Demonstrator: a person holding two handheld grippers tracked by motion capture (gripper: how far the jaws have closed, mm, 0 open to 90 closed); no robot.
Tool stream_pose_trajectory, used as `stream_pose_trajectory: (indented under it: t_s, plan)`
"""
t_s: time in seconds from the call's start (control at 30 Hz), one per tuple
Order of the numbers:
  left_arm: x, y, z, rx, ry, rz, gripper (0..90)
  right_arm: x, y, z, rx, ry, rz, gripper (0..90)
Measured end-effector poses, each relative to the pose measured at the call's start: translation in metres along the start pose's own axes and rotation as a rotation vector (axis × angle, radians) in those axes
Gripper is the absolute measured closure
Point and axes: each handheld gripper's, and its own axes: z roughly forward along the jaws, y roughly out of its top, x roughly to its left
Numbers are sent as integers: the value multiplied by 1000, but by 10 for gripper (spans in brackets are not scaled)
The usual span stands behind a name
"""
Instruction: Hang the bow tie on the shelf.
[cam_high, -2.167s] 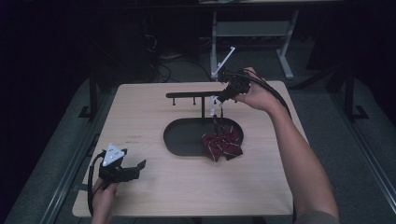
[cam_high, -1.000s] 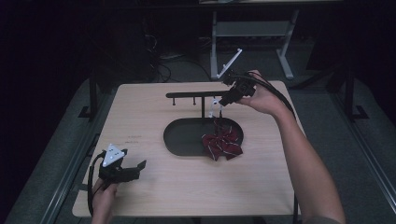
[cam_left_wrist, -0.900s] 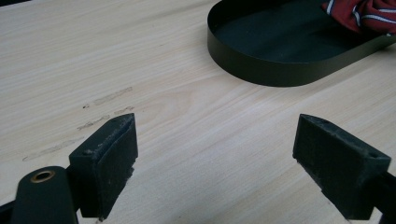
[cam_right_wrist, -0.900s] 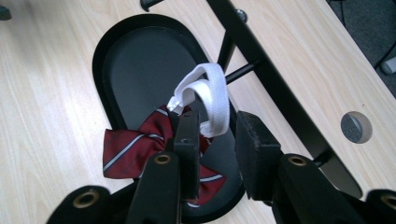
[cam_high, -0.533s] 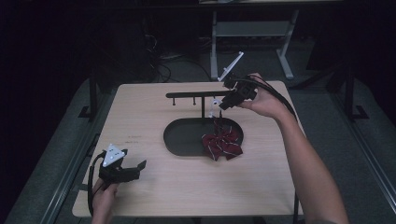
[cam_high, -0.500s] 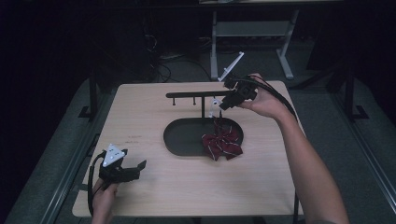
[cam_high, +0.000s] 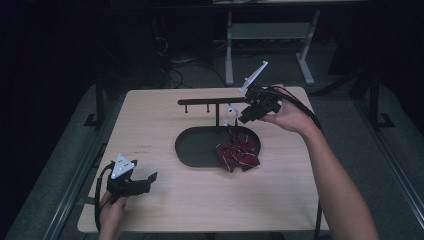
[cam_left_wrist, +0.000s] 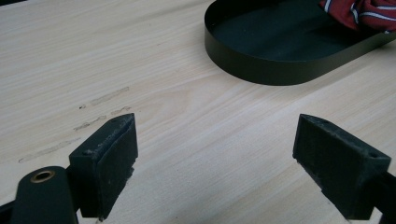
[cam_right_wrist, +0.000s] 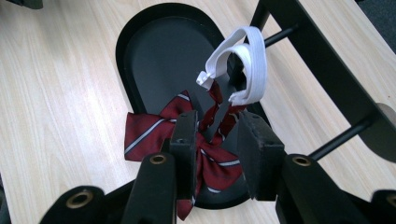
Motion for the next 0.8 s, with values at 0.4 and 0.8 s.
stream_pose_trajectory:
  t_s: [0.4, 0.8]
  plan:
    - [-1, 0, 0, 1, 0, 1, 136, 5, -19, 5, -14, 27, 19, 663]
    - [-2, 1, 0, 5, -1, 9, 135, 8, -38, 9, -24, 41, 34, 659]
